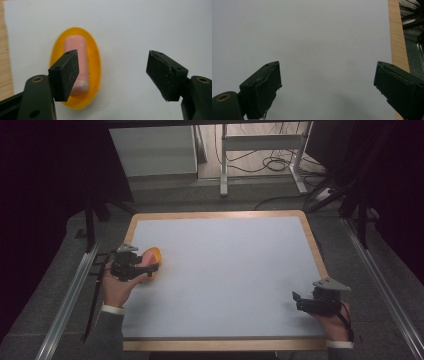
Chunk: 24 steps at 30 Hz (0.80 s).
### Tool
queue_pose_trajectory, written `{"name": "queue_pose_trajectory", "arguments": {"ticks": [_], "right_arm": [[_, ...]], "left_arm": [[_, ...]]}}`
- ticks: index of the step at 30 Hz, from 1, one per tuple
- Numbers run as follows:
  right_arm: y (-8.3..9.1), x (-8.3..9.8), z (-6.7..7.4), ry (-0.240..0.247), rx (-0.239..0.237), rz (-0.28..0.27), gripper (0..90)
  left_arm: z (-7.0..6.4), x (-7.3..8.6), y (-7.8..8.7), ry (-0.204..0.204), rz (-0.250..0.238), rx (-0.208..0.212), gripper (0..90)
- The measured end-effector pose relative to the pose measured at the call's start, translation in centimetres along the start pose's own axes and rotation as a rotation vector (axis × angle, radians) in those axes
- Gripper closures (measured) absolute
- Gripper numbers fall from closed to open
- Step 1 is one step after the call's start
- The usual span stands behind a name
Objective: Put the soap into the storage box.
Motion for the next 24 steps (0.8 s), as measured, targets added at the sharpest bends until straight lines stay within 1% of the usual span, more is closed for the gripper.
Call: {"name": "queue_pose_trajectory", "arguments": {"ticks": [2,5,8,10,12,13,14,15,18,20,22,24], "right_arm": [[0.0,0.0,0.0,0.002,0.0,0.0,7.2],[0.0,0.0,0.0,0.0,0.001,-0.001,7.2],[0.1,0.0,0.0,0.0,-0.001,-0.001,7.2],[0.1,0.0,0.0,0.0,0.001,-0.002,7.2],[0.1,0.0,0.0,-0.001,0.001,-0.004,7.2],[0.1,0.0,0.0,0.0,0.001,-0.004,7.1],[0.1,0.0,0.0,-0.003,0.003,-0.006,7.2],[0.1,-0.1,0.0,-0.003,0.003,-0.008,7.2],[0.2,-0.1,0.1,0.004,0.003,-0.01,7.2],[0.2,-0.2,0.2,0.005,0.003,-0.012,7.2],[0.3,-0.2,0.2,0.008,0.001,-0.017,7.2],[0.3,-0.2,0.2,0.006,0.004,-0.019,7.2]], "left_arm": [[-0.6,0.3,0.1,-0.015,-0.003,0.006,25.2],[-1.3,1.0,0.0,-0.019,-0.005,0.022,25.0],[-2.0,1.8,-0.3,-0.028,0.0,0.025,24.8],[-2.4,2.4,-0.5,-0.03,0.0,0.04,24.8],[-3.0,3.0,-0.7,-0.044,-0.002,0.047,24.9],[-3.3,3.3,-0.8,-0.055,-0.016,0.054,25.0],[-3.6,3.5,-0.8,-0.062,-0.02,0.063,25.5],[-3.9,3.8,-0.9,-0.068,-0.02,0.074,25.4],[-4.6,4.7,-1.2,-0.092,-0.009,0.086,25.1],[-4.9,5.2,-1.3,-0.091,-0.006,0.095,25.0],[-5.1,5.7,-1.6,-0.094,0.008,0.099,24.9],[-5.1,6.2,-1.8,-0.083,0.015,0.097,24.6]]}}
Point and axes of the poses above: each handheld gripper's, and its own axes: y roughly backward along the jaws, x roughly out of its underside, z roughly to its left, the point moved 4 cm from there along -y, roughly forward along the jaws, and after that the axes turned 2 degrees about -x, right-handed, at the moved point
